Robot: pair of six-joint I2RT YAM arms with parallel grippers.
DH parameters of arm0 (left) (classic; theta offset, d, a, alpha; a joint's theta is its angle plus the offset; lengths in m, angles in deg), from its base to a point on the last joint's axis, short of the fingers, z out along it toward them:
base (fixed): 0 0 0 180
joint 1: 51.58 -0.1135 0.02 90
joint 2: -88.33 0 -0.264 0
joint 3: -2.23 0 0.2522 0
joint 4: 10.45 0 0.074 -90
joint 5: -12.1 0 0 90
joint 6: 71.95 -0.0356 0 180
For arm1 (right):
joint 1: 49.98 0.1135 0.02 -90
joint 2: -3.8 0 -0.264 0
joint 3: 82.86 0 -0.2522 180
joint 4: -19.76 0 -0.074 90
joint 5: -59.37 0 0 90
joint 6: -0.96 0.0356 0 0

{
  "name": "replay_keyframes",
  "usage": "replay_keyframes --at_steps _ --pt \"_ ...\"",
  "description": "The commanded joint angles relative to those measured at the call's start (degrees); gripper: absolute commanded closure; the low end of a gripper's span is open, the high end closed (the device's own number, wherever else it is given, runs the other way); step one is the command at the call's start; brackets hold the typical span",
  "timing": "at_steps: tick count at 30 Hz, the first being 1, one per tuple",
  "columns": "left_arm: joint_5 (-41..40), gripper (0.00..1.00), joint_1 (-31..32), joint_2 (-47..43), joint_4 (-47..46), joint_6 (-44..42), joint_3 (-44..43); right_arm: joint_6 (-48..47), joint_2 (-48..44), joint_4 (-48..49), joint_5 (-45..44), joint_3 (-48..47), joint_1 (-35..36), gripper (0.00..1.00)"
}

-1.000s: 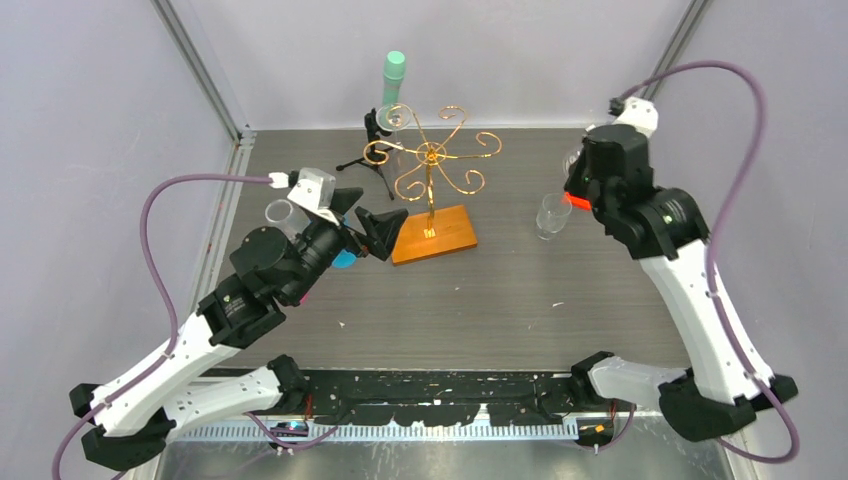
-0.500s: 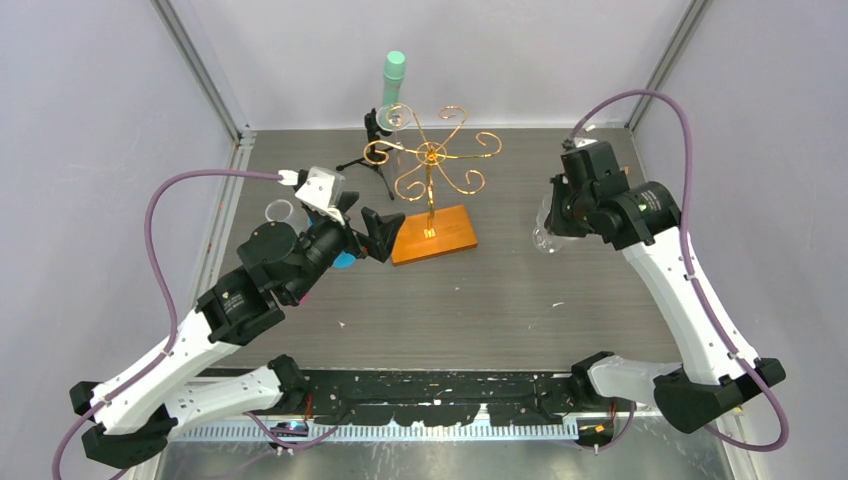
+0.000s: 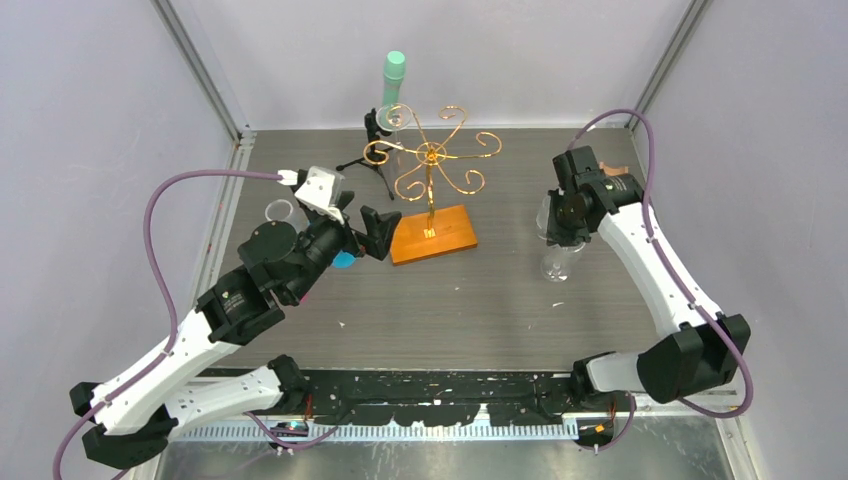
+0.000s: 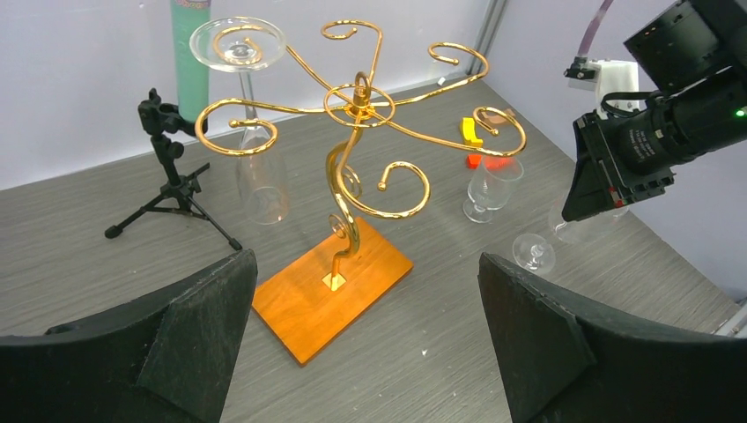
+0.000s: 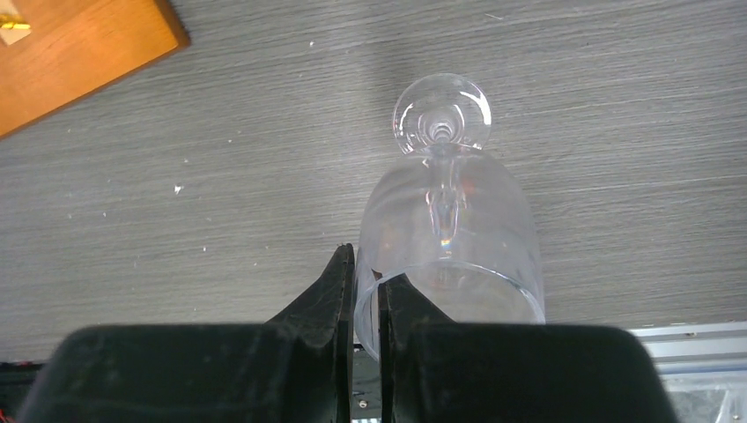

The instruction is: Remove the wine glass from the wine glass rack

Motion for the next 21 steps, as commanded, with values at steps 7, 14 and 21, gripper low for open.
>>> replay_keyframes --at_steps 7,14,21 --pt "-2.2 0.0 -2.2 0.9 0.2 -1.8 -2.6 -1.3 4.9 8.1 2.7 0.6 -3.3 0.91" --pt "3.6 0.0 -11.1 4.4 3.4 3.9 -5.4 -0.6 5.7 8.5 -0.7 0.3 -3.4 0.74" --pt "12.8 0.0 -23.4 10.2 5.9 11.5 -10.8 -0.2 4.9 8.6 -3.8 -2.9 -3.4 0.6"
